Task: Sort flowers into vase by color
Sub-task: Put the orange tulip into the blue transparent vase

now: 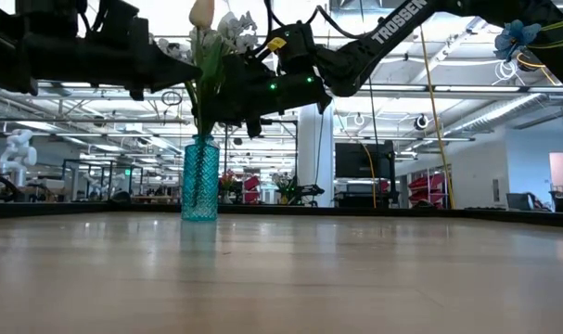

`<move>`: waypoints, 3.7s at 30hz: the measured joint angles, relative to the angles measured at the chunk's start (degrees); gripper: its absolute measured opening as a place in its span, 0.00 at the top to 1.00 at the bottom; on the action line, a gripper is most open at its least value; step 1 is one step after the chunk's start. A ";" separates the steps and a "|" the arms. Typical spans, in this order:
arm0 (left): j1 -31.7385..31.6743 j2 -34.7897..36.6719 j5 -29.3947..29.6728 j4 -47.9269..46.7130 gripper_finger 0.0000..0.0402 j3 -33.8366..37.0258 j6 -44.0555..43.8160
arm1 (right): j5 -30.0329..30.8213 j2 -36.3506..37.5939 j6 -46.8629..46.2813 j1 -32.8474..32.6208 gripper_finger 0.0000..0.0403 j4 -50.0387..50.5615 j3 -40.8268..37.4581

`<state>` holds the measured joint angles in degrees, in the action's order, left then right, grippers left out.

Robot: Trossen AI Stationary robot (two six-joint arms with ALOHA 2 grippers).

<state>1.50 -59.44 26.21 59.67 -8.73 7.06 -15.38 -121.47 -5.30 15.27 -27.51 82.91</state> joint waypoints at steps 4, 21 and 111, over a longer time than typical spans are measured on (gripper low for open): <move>0.00 -0.24 -1.21 0.40 1.00 0.04 -0.76 | -0.02 0.00 -0.02 0.00 0.95 0.14 0.00; 0.04 0.00 -3.20 0.58 0.63 0.07 -6.76 | 0.39 1.44 0.87 0.21 0.63 9.19 0.06; 0.20 3.47 -7.99 -7.56 0.58 0.00 -6.75 | 0.51 10.61 8.41 -0.60 0.47 31.37 0.02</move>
<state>1.69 -55.96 18.22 52.11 -8.73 0.31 -14.87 -110.86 3.11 14.66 3.86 82.94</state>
